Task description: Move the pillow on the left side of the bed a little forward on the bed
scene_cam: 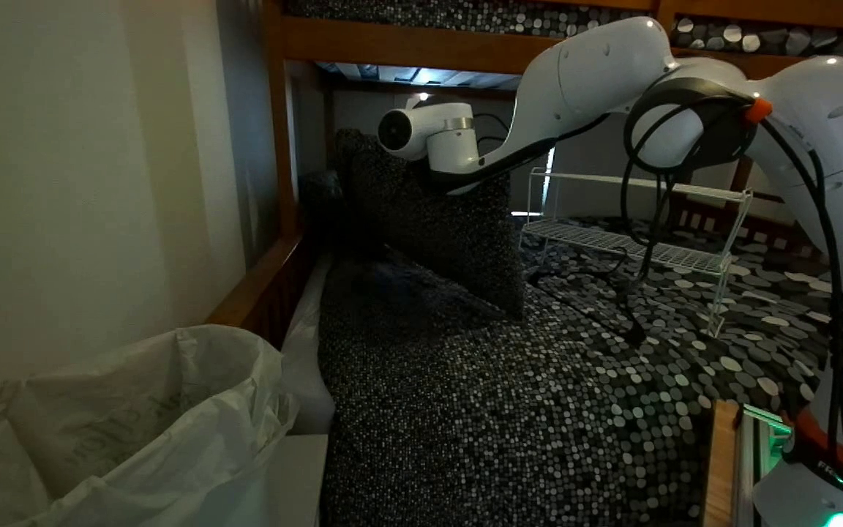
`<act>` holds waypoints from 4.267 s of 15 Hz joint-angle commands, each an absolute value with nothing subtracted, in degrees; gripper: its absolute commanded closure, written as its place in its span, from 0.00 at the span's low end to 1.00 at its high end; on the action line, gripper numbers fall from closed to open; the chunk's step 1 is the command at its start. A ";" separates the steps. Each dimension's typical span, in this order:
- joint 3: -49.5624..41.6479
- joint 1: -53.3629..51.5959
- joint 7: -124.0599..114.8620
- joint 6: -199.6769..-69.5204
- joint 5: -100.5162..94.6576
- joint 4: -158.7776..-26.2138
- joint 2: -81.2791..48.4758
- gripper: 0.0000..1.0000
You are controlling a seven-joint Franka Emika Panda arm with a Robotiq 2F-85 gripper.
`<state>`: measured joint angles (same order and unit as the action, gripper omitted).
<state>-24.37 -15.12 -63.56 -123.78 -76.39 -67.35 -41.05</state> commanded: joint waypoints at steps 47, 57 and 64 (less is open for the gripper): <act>-3.51 6.75 -67.78 -112.13 -31.59 -72.91 -42.52 0.26; 0.23 0.87 -51.42 -122.35 -5.25 -72.86 -40.23 0.00; 2.29 -5.27 -33.93 -122.33 -2.70 -72.65 -39.49 0.00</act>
<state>2.16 -3.73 -41.51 -122.94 -4.39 -71.80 -40.79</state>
